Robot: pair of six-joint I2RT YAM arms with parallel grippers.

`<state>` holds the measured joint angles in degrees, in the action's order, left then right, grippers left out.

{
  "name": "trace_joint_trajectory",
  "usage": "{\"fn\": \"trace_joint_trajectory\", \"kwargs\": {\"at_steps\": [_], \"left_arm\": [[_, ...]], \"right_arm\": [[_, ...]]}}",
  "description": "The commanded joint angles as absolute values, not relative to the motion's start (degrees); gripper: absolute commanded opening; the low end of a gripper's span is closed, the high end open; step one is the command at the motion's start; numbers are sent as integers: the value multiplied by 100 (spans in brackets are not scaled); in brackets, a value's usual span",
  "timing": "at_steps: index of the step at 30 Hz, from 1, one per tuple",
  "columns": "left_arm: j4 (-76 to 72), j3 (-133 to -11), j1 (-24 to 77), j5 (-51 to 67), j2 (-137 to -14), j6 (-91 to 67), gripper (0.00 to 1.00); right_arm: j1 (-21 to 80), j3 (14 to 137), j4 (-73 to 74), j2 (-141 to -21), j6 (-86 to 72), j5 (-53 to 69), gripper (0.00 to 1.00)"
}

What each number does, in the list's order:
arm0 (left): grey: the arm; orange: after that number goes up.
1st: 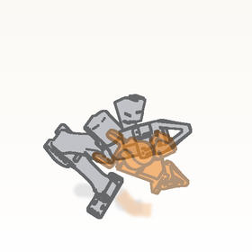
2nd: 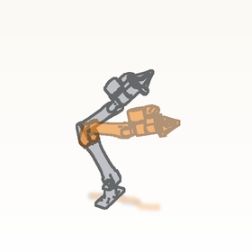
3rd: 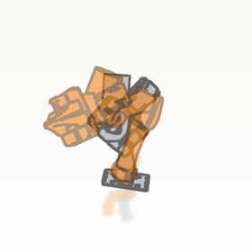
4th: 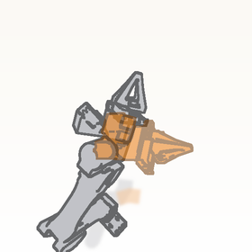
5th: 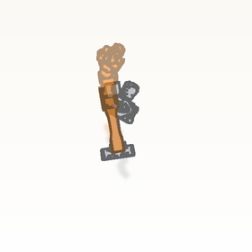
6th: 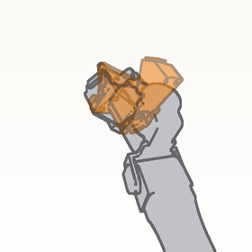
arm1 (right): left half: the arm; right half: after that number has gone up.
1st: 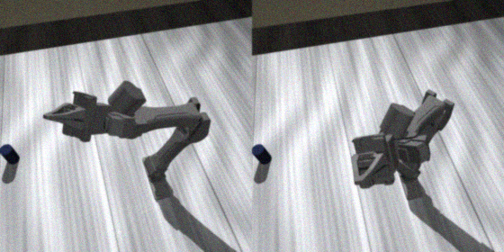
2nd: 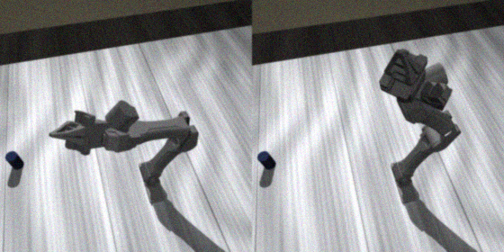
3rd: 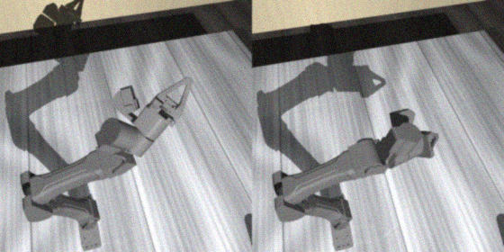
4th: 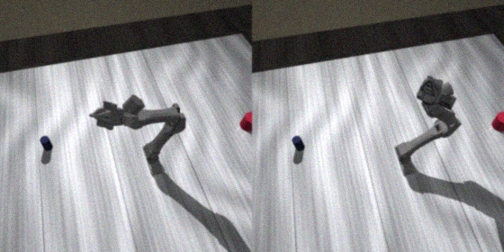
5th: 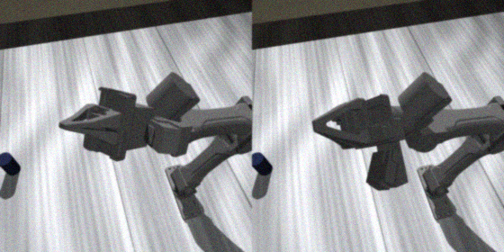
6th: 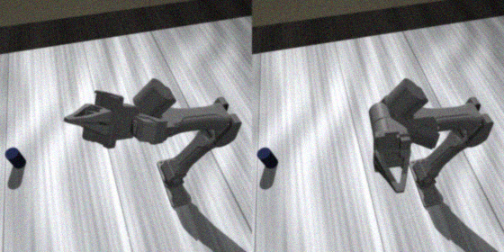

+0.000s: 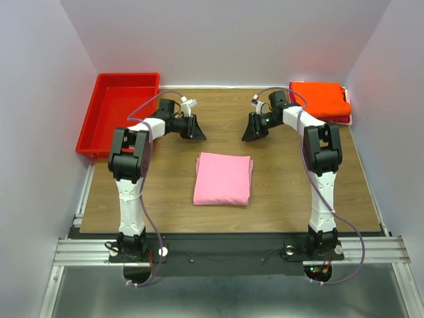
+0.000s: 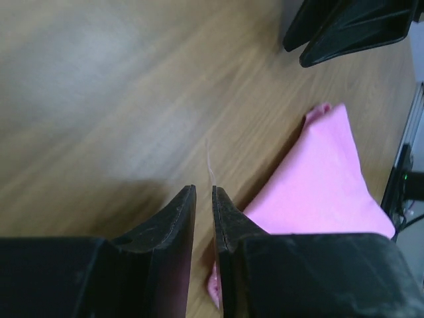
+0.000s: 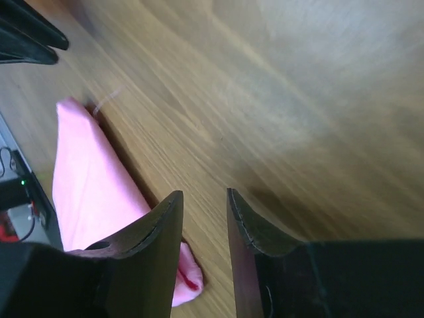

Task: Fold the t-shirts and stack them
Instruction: Fold the tshirt, then neatly place the folded tshirt to the corner

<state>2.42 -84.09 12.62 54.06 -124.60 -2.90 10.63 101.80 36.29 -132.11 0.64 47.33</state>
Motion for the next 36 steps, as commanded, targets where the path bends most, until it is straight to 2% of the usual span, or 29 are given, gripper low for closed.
{"fn": "trace_joint_trajectory", "kwargs": {"at_steps": [1, 3, 7, 12, 16, 21, 30, 32, 36], "left_arm": [[247, -8606, 1125, 5932, -11823, -605, 29], [133, -8290, 1125, 6142, -11333, -877, 29], [-954, -6615, 1204, 6275, -10329, -1623, 29], [-1976, -5241, 1589, 6267, -9703, -2390, 32], [-2293, -4861, 1766, 6100, -9896, -2724, 32], [-2496, -4807, 1758, 5862, -10361, -2646, 32], [-1327, -6907, 1486, 5431, -12084, -1696, 25], [-1371, -7170, 1389, 5545, -12059, -1670, 24], [-1354, -7243, 1380, 5940, -11499, -1573, 22]], "right_arm": [[862, 10749, 3419, -12825, 149, 4692, 40], [861, 10531, 3410, -12491, 184, 5199, 42], [1176, 9433, 3297, -11429, -298, 6099, 43], [2063, 7458, 2375, -10627, -1175, 6232, 48], [2233, 6900, 1794, -10652, -1511, 5846, 50], [1899, 7250, 1819, -11451, -1310, 5432, 49], [1020, 8823, 2179, -12770, -870, 4825, 46], [976, 9306, 2285, -12832, -783, 4904, 46], [976, 9387, 2311, -12342, -800, 5659, 46]]}}
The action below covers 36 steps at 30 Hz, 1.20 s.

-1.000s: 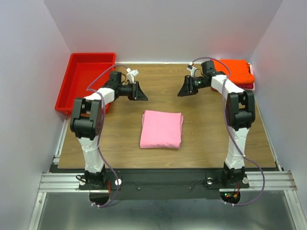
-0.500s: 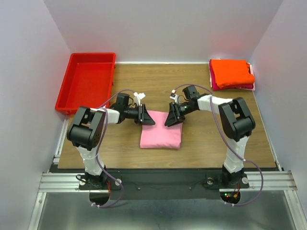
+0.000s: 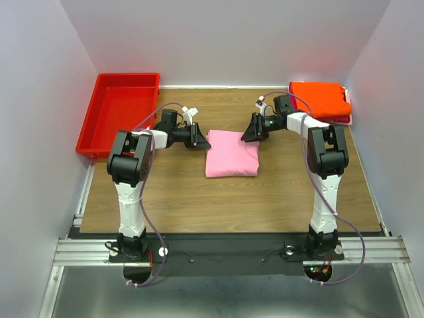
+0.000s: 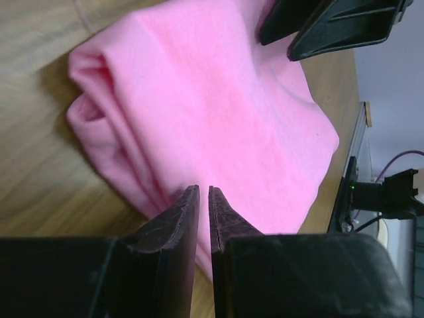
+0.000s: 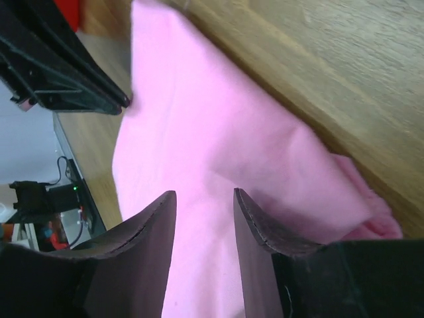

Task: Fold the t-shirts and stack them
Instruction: Neatly place the folded tshirt to the corner

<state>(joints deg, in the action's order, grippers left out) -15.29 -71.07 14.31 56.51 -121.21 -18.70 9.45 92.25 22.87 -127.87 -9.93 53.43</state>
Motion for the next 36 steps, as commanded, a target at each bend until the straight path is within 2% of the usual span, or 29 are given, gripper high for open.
{"fn": "trace_joint_trajectory", "kwargs": {"at_steps": [1, 4, 8, 11, 16, 21, 27, 31, 36], "left_arm": [[-1423, -7112, 1397, 6002, -11348, -1625, 22], [-1904, -6638, 1608, 6135, -10761, -1985, 23], [-2460, -6346, 2012, 6038, -10564, -2627, 25], [-2742, -6372, 2215, 5801, -11057, -3085, 28], [-2725, -6311, 1847, 5450, -11829, -3190, 29], [-1882, -6460, 1556, 5203, -12041, -2427, 29], [-1740, -6171, 1415, 6142, -10971, -1978, 29], [-1723, -5863, 1695, 6442, -10310, -1925, 29], [-2106, -5713, 2372, 6346, -10291, -2135, 28]], "right_arm": [[984, 9326, 2303, -12227, -878, 5860, 46], [1054, 8940, 2285, -11718, -1141, 6116, 46], [1370, 8447, 2180, -11461, -1441, 6205, 46], [1564, 8068, 2057, -11900, -1573, 6161, 45], [1293, 7770, 2083, -12471, -1126, 5784, 43], [950, 8068, 2337, -12692, -818, 5590, 43], [940, 7999, 2690, -11691, -957, 6633, 45], [1054, 7569, 2725, -10962, -932, 6767, 45], [1475, 7190, 2681, -11065, -950, 6646, 44]]}}
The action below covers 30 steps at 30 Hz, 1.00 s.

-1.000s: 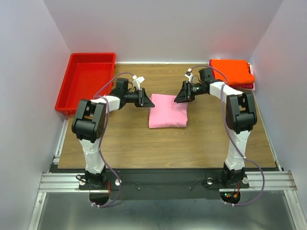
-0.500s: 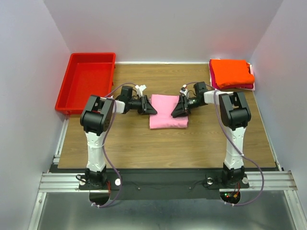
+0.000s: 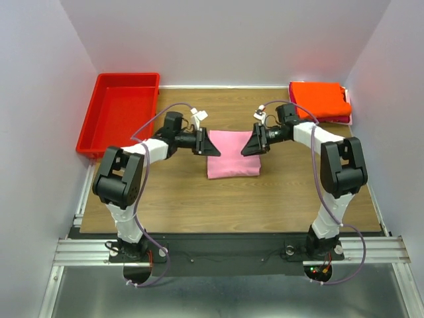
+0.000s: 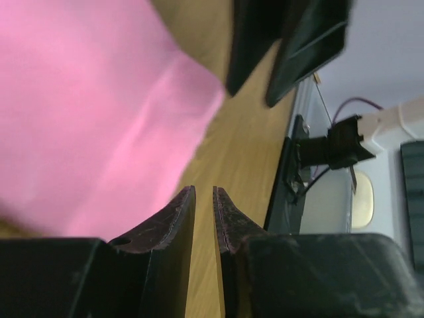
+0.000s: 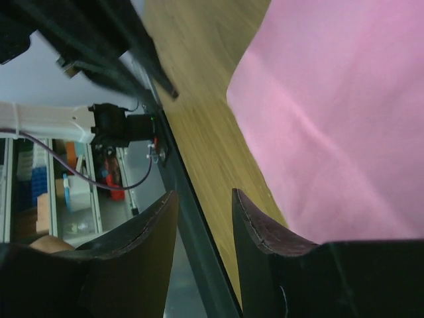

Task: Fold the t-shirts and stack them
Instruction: Neatly place the folded tshirt to the corner

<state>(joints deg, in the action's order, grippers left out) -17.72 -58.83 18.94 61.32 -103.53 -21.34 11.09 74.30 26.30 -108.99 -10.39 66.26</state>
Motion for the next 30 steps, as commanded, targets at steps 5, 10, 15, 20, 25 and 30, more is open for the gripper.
{"fn": "trace_joint_trajectory", "kwargs": {"at_steps": [5, 10, 15, 20, 25, 30], "left_arm": [[-2953, -5510, 2487, 6135, -11064, -3215, 28], [-2604, -5345, 2312, 5828, -11865, -2848, 27], [-1680, -5449, 1846, 5581, -11769, -1970, 27], [-783, -5713, 1644, 5958, -11313, -1108, 27], [-721, -5704, 1985, 6363, -10310, -809, 27], [-791, -5643, 2513, 6426, -10318, -843, 27]], "right_arm": [[1512, 7242, 2724, -11837, -608, 6346, 41], [1328, 6891, 2751, -12190, -230, 5645, 37], [1029, 6610, 2891, -12076, -53, 5300, 37], [932, 6802, 3699, -11497, 659, 5641, 37], [1045, 6943, 3814, -10916, 563, 6354, 37], [1371, 6856, 3779, -11153, 518, 6355, 37]]}}
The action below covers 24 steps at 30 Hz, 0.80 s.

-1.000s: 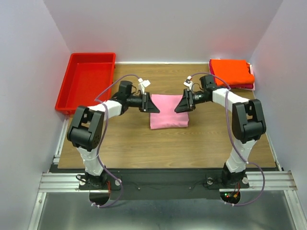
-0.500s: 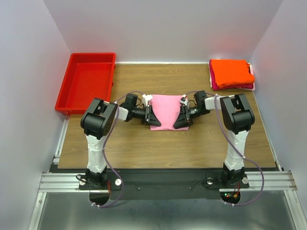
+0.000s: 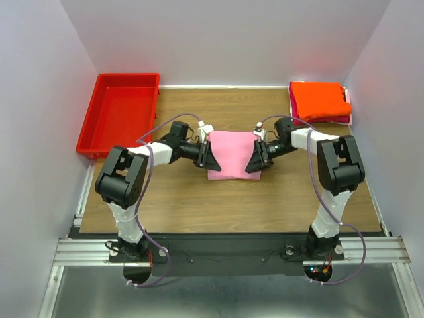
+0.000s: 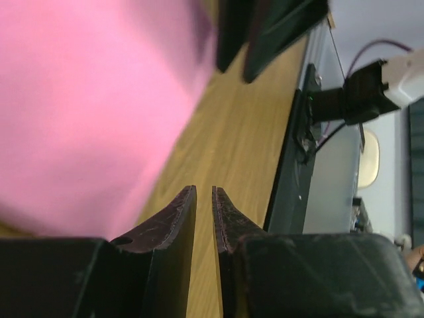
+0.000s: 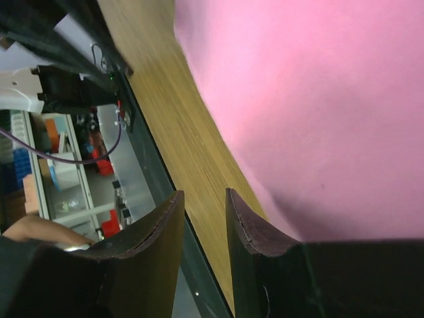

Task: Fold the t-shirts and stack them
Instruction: Neatly place the folded tshirt to the corner

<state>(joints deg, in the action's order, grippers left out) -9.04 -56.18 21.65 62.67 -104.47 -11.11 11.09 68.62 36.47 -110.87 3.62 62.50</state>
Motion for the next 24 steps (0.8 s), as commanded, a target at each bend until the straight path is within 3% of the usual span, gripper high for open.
{"fn": "trace_joint_trajectory", "kwargs": {"at_steps": [1, 7, 12, 19, 22, 24], "left_arm": [[-1000, -5608, 2522, 6381, -10449, -1009, 27], [-1345, -5519, 2146, 6012, -11056, -1004, 27], [-722, -5686, 1837, 5915, -11311, -502, 27], [675, -6169, 1819, 5538, -10372, 913, 30], [799, -6477, 2021, 4942, -9829, 1333, 38], [835, -6679, 2275, 4285, -9573, 1747, 46]], "right_arm": [[1388, 6829, 3779, -11327, 588, 6250, 37], [1179, 6829, 3797, -11961, 1001, 5556, 35], [941, 6943, 3902, -11874, 1274, 5273, 34], [853, 7391, 5404, -11190, 2355, 5774, 34], [730, 7286, 5370, -10698, 2172, 5775, 43], [607, 7251, 5239, -10407, 1847, 5713, 55]]}}
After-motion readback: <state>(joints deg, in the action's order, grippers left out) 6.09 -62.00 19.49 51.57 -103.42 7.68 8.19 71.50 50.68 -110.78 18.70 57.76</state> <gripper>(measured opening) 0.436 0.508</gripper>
